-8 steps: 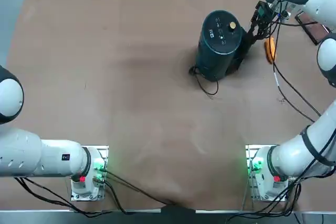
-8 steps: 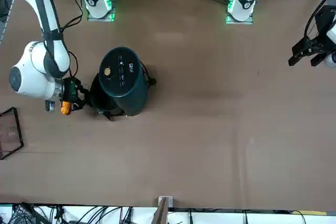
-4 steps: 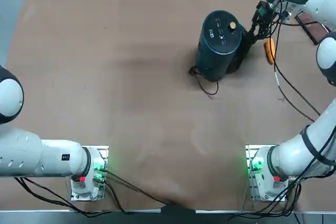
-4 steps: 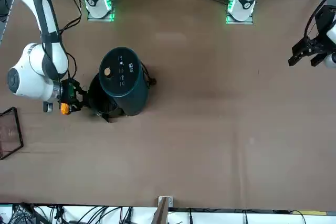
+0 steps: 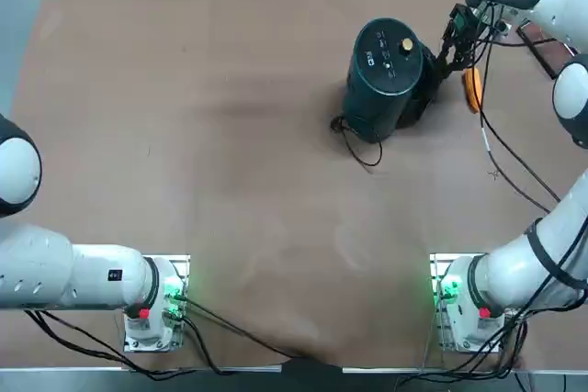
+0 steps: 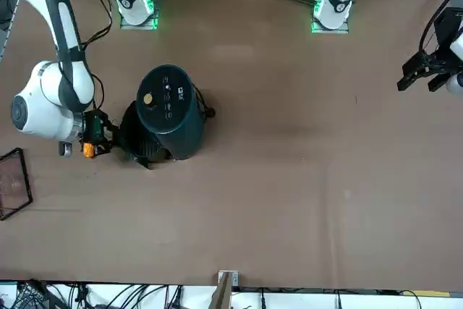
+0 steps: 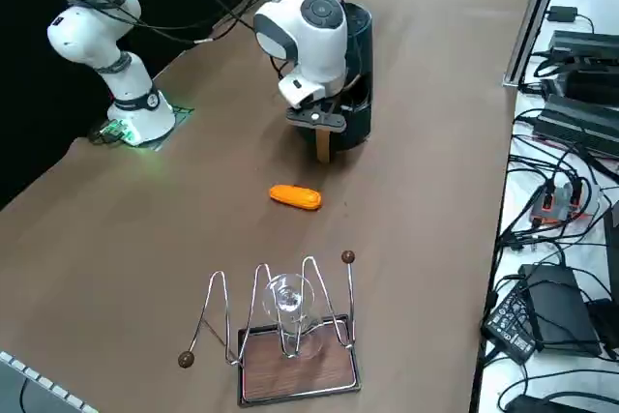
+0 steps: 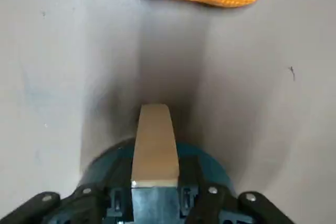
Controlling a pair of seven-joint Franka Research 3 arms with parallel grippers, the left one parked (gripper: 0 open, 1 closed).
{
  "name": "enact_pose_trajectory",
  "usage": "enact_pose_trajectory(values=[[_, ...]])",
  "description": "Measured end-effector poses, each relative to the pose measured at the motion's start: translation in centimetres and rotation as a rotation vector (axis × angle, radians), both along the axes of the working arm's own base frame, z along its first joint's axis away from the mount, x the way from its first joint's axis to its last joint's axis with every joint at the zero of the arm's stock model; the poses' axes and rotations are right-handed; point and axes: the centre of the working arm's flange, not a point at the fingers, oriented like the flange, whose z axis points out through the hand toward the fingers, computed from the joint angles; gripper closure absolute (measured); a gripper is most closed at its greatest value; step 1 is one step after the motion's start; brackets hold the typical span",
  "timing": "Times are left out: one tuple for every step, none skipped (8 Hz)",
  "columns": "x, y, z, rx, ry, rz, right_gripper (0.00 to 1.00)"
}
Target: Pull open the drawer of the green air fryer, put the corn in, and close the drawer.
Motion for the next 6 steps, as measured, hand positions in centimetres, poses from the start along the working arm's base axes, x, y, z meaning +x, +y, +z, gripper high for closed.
enact_pose_trajectory(values=[[0.0,-0.2,0.0,-0.006,0.001,0.003,0.35],[0.0,-0.4,0.0,-0.011,0.000,0.004,0.18],[0.2,-0.8,0.3,-0.020,-0.008,0.019,0.01],[0.6,-1.9,0.9,-0.029,-0.026,0.062,0.00],[0.7,-3.6,1.7,-0.028,-0.038,0.143,0.00],[0.5,-5.5,2.5,-0.022,-0.044,0.259,0.00]])
